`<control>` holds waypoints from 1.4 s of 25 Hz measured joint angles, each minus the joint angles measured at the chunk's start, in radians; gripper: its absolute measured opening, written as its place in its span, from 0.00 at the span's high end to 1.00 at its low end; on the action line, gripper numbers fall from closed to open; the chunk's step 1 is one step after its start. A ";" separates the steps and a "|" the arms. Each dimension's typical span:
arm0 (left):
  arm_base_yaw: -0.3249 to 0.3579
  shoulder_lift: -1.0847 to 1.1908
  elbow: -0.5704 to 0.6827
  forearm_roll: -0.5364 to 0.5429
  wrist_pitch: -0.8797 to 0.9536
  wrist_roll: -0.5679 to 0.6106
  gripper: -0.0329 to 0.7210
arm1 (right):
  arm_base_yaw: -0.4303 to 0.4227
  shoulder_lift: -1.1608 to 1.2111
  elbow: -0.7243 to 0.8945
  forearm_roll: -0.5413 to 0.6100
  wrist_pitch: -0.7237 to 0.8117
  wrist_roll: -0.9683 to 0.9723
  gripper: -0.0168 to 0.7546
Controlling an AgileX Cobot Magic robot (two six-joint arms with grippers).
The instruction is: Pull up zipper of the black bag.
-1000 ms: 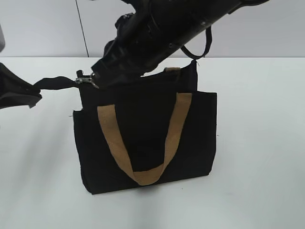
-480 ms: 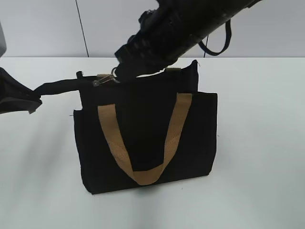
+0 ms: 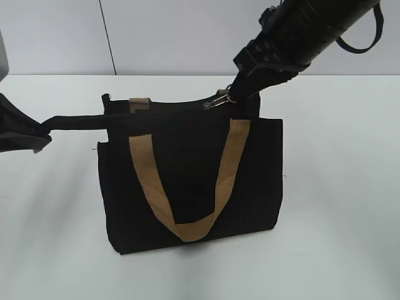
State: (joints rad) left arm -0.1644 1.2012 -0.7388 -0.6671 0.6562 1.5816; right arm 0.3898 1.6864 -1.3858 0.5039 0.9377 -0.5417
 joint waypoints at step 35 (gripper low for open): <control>0.009 -0.029 0.000 0.118 -0.160 -0.923 0.29 | -0.024 -0.162 0.000 -0.388 0.088 0.338 0.36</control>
State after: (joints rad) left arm -0.1551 1.1722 -0.7388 -0.5495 0.4965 0.6589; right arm 0.3659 1.5245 -1.3858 0.1155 1.0255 -0.2035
